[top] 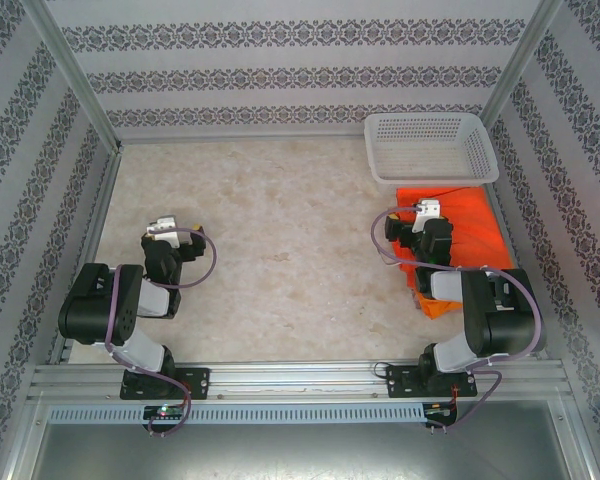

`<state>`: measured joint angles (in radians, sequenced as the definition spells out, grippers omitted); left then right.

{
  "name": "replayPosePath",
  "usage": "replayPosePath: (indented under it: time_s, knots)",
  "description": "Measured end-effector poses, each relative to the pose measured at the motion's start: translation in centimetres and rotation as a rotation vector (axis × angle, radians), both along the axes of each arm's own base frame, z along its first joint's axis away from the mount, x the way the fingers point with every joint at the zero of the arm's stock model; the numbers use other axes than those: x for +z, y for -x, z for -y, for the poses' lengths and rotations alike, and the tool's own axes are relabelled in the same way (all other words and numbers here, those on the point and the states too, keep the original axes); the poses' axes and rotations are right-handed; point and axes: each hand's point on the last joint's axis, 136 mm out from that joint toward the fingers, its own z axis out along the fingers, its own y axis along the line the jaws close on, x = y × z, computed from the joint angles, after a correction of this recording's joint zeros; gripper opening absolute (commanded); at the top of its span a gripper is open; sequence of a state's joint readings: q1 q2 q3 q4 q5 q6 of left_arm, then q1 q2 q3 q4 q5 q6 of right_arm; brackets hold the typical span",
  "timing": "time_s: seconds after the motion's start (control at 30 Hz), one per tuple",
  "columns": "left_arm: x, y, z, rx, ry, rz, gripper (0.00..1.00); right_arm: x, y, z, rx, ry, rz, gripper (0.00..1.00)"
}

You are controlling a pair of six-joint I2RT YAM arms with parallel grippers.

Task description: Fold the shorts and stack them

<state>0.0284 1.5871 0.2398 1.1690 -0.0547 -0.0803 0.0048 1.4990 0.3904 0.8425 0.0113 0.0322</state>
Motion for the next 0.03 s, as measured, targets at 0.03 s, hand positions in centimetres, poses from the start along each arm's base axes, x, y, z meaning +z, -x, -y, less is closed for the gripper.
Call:
replayPosePath:
  time_s: [0.03]
  knots:
    - [-0.01, 0.00, 0.05, -0.003, -0.001, -0.001, 1.00, 0.00, 0.00, 0.00, 0.000, 0.001, 0.000, 0.98]
